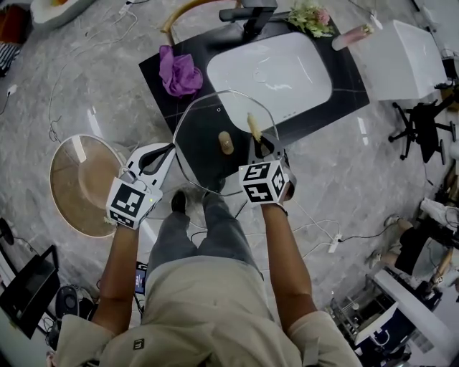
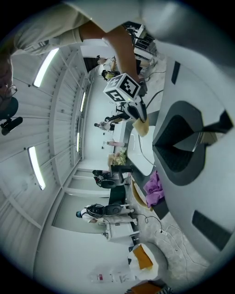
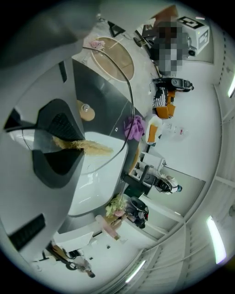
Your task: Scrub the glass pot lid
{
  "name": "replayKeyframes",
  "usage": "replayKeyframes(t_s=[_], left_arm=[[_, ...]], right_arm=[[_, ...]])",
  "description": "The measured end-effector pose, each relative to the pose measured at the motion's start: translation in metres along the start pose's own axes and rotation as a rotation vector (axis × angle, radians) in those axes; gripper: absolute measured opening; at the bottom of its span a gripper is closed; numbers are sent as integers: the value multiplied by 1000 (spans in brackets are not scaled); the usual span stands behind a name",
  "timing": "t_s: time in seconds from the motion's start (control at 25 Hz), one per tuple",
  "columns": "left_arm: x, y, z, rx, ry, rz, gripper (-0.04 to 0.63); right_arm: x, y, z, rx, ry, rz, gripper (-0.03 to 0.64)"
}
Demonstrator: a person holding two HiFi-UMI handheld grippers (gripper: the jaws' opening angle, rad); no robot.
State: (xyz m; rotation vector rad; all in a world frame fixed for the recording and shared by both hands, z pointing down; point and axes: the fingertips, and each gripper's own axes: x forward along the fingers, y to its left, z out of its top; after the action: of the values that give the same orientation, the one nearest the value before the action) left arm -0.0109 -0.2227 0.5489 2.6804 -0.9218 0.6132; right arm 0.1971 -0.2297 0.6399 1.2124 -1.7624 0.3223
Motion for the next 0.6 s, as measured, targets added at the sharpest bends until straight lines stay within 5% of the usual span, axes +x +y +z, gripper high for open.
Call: replayKeyframes(t_s=[0.32,0.6], left_arm=[[-27,20,-28,-51,9,61,14],[-38,25,-37,-67,1,86,14]], right_arm=[[23,130,65,-373,-39,158,51],[17,176,83,-470,-82,226,51]])
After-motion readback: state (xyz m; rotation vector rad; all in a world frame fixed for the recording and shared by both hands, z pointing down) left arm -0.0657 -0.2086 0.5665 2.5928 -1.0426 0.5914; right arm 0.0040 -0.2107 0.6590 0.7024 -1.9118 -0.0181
